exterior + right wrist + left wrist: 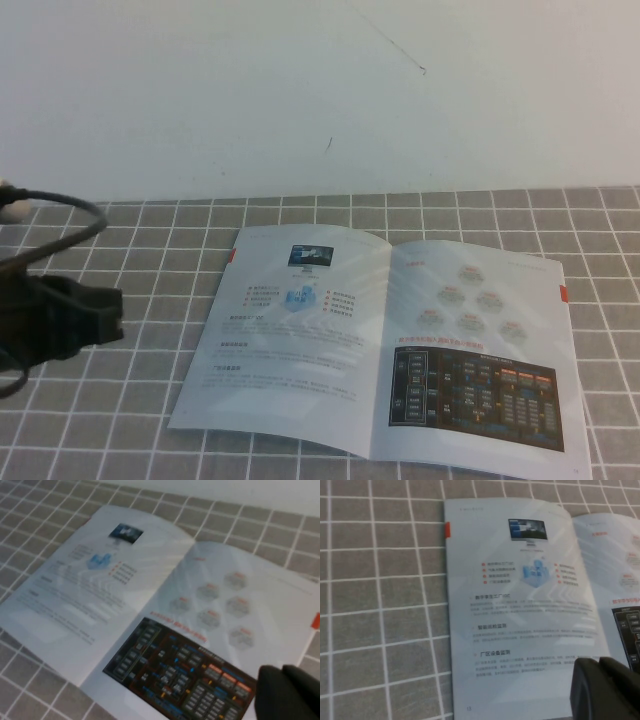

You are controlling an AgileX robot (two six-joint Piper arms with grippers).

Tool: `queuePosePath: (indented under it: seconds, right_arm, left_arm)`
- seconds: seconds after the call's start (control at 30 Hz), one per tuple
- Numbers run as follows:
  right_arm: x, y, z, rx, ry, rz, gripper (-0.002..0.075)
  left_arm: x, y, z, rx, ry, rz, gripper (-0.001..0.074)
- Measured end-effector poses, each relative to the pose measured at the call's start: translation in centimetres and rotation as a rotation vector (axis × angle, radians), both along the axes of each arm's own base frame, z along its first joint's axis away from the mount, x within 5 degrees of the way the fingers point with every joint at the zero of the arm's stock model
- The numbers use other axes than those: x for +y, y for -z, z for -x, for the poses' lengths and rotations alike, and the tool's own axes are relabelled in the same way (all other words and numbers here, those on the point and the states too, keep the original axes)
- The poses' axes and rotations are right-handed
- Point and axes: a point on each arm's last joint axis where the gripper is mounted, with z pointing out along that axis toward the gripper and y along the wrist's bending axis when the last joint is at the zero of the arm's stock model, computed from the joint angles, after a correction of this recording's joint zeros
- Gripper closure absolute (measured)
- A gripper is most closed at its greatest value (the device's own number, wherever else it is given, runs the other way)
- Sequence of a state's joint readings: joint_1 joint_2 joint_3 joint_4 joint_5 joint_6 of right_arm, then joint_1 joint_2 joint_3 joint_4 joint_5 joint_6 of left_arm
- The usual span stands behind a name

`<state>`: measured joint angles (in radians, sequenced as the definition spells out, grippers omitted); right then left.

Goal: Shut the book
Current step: 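Close the open booklet and leave it lying on the table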

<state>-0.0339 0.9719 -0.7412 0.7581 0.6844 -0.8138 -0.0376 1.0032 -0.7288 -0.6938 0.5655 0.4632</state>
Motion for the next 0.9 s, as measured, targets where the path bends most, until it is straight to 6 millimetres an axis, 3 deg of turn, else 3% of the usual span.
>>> queuePosePath:
  seconds: [0.17,0.4,0.7,0.9]
  right_arm:
    - [0.7,4.5,-3.8,0.171,-0.084,0.016,0.0729]
    - [2.7,10.3,-7.3,0.313,-0.123,0.081,0.0729]
    - [3.0,17.5,-9.4,0.478,-0.091,0.154,0.0729]
    - [2.9,18.9,-9.8,0.506,-0.076,0.166,0.0729]
  left_arm:
    - [-0.8,2.5,-3.6,0.098,0.080,0.026,0.0738]
    - [-1.2,7.5,-7.6,0.218,0.132,-0.045,0.0738]
    - [-2.6,11.0,-12.6,0.219,0.157,-0.134,0.0738]
    - [-2.4,12.5,-15.0,0.198,0.108,-0.180,0.0738]
